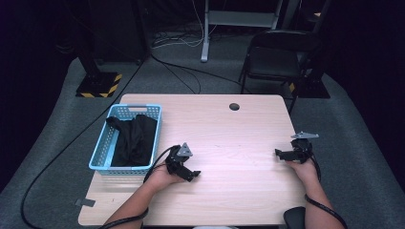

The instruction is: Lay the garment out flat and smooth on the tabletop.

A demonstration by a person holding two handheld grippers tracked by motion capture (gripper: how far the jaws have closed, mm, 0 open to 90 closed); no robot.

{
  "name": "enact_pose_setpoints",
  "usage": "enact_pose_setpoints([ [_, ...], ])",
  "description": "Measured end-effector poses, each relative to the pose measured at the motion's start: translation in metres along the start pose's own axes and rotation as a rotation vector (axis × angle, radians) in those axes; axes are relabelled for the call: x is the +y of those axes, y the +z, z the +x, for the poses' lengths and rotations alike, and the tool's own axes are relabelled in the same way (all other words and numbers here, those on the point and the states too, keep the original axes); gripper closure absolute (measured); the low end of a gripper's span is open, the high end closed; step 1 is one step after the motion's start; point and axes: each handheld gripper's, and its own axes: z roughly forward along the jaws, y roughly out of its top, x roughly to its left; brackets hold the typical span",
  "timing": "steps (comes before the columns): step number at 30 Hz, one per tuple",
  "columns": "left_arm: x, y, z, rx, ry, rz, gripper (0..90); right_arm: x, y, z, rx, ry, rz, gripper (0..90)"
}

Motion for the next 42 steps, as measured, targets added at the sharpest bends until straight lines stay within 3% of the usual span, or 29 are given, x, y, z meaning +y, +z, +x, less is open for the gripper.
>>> enact_pose_setpoints([
  [12, 0.001, 0.001, 0.001, 0.000, 0.003, 0.004, 0.0, 0.000, 0.000, 0.000, -0.003, 0.002, -0.001, 0.0],
  [23, 0.003, 0.003, 0.001, 0.026, -0.027, 0.003, 0.0, -0.001, -0.001, 0.000, -0.005, 0.003, -0.001, 0.0],
  [30, 0.008, 0.002, 0.000, 0.042, -0.035, 0.047, 0.4, -0.001, -0.001, 0.000, -0.005, 0.003, -0.001, 0.0],
  [42, 0.016, -0.012, -0.003, 0.037, -0.068, 0.000, 0.1, 0.000, 0.000, 0.000, -0.004, 0.002, -0.001, 0.0],
])
